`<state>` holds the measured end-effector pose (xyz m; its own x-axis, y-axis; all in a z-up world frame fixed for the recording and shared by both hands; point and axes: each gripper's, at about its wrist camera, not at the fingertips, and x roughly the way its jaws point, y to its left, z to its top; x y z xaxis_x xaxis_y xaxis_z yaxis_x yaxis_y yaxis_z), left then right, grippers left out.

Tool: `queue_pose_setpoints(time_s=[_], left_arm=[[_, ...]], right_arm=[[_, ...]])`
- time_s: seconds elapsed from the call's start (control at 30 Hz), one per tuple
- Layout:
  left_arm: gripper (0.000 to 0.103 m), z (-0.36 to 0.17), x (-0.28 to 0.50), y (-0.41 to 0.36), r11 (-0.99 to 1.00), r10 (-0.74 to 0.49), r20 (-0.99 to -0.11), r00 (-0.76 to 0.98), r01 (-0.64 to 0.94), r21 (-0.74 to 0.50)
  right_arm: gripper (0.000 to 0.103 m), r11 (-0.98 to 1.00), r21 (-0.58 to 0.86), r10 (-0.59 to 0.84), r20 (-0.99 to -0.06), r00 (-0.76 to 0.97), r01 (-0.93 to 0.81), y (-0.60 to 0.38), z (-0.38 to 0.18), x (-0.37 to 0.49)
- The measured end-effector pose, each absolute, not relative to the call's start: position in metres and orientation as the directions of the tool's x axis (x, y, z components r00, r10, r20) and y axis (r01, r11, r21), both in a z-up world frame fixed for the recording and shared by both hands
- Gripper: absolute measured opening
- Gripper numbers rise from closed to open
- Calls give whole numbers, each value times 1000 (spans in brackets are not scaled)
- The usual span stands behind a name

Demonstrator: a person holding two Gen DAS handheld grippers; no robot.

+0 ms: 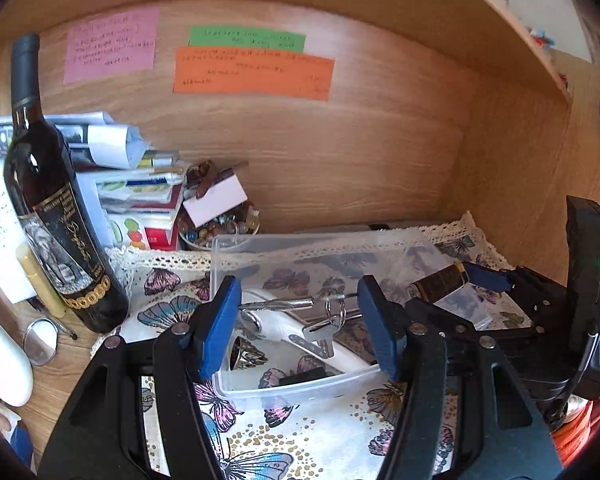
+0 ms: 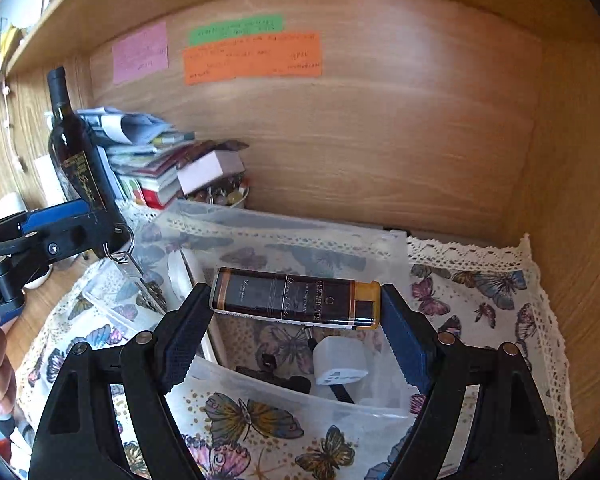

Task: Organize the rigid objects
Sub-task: 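Lower the brown-and-gold box into the clear box with right tool while left tool releases the keys inside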

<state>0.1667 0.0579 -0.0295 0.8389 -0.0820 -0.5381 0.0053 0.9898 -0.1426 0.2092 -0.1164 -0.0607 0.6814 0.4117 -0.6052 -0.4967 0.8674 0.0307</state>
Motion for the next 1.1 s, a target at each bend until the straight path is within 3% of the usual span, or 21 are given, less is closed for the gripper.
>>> queue_pose_setpoints(time_s=[0.03, 0.07, 0.1, 0.27, 0.5, 0.73, 0.87, 1.1], left_arm=[[54, -34, 170, 59, 990, -81, -549, 832, 2, -144], [31, -38, 174, 60, 990, -85, -565, 821, 5, -142], [24, -42, 179, 60, 989, -95, -588, 803, 9, -147], [24, -62, 194, 66, 983, -131, -636, 761, 14, -185], [25, -64, 193, 61, 986, -121, -630, 767, 21, -164], [52, -52, 179, 64, 985, -116, -591, 799, 14, -175], [68, -37, 160, 63, 989, -90, -535, 840, 11, -150], [95, -10, 120, 58, 994, -62, -429, 901, 16, -110]], right_arm=[[81, 865, 30, 410, -615, 673, -500, -113, -65, 212], [81, 865, 29, 407, -623, 668, -501, -110, -67, 214], [81, 865, 28, 405, -630, 663, -502, -108, -70, 217], [81, 863, 34, 397, -661, 636, -504, -102, -82, 226], [81, 859, 39, 400, -675, 620, -511, -101, -88, 231], [88, 856, 17, 409, -633, 658, -516, -107, -73, 218], [89, 860, 6, 411, -601, 686, -510, -114, -60, 207], [101, 875, -10, 411, -511, 755, -483, -135, -30, 174]])
